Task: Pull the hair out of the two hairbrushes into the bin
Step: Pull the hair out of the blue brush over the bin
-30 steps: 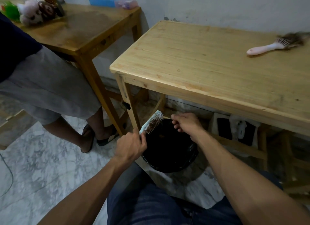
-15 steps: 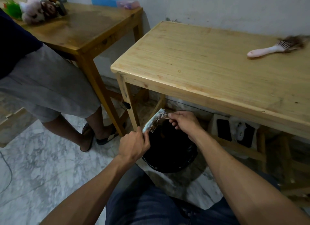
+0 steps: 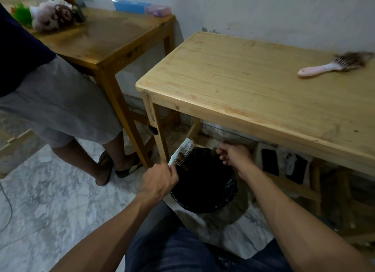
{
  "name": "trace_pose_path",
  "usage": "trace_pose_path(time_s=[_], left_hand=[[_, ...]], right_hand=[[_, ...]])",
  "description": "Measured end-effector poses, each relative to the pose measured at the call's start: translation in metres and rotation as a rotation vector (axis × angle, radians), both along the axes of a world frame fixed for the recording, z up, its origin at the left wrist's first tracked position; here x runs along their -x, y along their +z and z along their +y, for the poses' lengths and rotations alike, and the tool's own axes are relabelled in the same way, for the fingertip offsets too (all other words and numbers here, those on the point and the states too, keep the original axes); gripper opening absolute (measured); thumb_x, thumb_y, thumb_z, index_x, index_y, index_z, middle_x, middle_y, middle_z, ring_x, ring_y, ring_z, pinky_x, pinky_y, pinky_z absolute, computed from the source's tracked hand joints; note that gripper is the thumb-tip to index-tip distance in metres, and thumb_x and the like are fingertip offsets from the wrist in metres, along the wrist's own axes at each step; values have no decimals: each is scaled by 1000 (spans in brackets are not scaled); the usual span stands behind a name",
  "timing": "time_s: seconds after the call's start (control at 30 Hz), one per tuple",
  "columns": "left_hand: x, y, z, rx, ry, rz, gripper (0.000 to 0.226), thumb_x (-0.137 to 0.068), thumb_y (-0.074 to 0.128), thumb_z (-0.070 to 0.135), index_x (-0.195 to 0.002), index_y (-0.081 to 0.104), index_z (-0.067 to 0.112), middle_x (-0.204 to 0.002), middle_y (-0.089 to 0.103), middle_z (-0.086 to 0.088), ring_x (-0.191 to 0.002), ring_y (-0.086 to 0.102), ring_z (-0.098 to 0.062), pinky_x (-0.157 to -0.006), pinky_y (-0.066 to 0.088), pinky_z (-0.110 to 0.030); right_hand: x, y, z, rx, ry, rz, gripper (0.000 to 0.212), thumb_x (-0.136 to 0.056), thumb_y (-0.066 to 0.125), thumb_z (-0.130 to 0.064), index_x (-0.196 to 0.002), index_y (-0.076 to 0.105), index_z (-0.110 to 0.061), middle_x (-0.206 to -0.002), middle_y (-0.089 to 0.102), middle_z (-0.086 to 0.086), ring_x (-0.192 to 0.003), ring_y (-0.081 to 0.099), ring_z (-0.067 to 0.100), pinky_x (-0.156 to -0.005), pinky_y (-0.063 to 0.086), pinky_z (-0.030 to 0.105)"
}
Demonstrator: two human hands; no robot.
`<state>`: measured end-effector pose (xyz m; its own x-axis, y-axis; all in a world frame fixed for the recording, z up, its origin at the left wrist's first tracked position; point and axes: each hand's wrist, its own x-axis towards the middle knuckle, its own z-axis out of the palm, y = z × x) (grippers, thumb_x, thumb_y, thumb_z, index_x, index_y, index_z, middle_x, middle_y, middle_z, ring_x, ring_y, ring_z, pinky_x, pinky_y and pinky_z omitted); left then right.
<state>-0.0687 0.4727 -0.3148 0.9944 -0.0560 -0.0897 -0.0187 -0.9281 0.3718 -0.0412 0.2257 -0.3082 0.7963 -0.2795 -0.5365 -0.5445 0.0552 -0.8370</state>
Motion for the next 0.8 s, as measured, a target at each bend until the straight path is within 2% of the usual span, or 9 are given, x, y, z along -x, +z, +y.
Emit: trace_pose_path(time_s=[0.13, 0.23, 0.33, 0.4, 0.47, 0.53, 0.6, 0.7, 0.8], left_hand=[[2, 5, -12, 7, -31, -23, 36, -104, 34, 45, -90, 53, 18, -75, 65, -4, -61, 60, -24, -56, 46, -33], [1, 7, -15, 44, -49, -17, 34, -104, 35, 46, -94, 53, 19, -69, 56, 5, -56, 52, -13, -52, 38, -30], [0, 7, -16, 67, -84, -30, 35, -104, 36, 48, -91, 52, 19, -66, 53, 6, -55, 50, -14, -51, 33, -30], [0, 8, -16, 62, -102, -48, 35, -103, 36, 50, -88, 50, 21, -65, 54, 4, -57, 53, -20, -54, 34, -32], [0, 8, -15, 54, -106, -70, 35, -103, 36, 50, -88, 50, 21, -65, 55, 4, -57, 54, -21, -55, 35, -32], [-1, 10, -11, 51, -95, -78, 34, -104, 36, 47, -92, 52, 20, -65, 53, 7, -53, 50, -14, -51, 32, -29], [-2, 9, -5, 52, -84, -72, 31, -105, 37, 45, -94, 51, 20, -63, 51, 9, -51, 47, -6, -47, 28, -23], [-3, 7, 2, 14, -55, -63, 38, -105, 35, 45, -100, 57, 15, -69, 58, 4, -54, 52, -14, -50, 33, -27], [-1, 4, 1, -16, -50, -51, 40, -105, 34, 44, -102, 59, 13, -72, 59, 0, -58, 52, -19, -53, 36, -31]], right_hand=[[4, -8, 18, 161, 140, 6, 27, -95, 57, -6, -120, 68, -3, -84, 69, 1, -60, 59, 11, -45, 48, 18], [4, -9, 23, 211, 282, 15, 66, -87, 61, 1, -148, 44, -16, -123, 59, 1, -94, 62, 18, -56, 55, 24], [4, -12, 26, 168, 372, -76, 87, -74, 73, -4, -150, 38, -29, -140, 48, -6, -109, 63, 21, -61, 59, 28], [5, -14, 29, 76, 401, -117, 69, -78, 76, -5, -138, 51, -26, -132, 60, -5, -99, 69, 19, -60, 58, 26], [6, -14, 31, 2, 376, -142, 33, -88, 72, -6, -119, 65, -15, -109, 72, 2, -77, 69, 12, -55, 54, 21], [6, -13, 29, -20, 283, -178, 10, -93, 69, -10, -102, 73, -8, -85, 73, 7, -59, 62, 7, -52, 51, 17], [4, -15, 24, -38, 188, -212, 8, -94, 68, -10, -90, 75, -12, -74, 71, 6, -52, 57, 5, -50, 49, 16], [1, -12, 10, -81, 5, -238, 9, -93, 69, -12, -90, 77, -11, -66, 72, -1, -51, 58, 6, -50, 49, 16], [0, -12, -1, -9, 59, -187, 13, -94, 67, -10, -103, 77, -9, -81, 77, -2, -60, 60, 9, -53, 50, 18]])
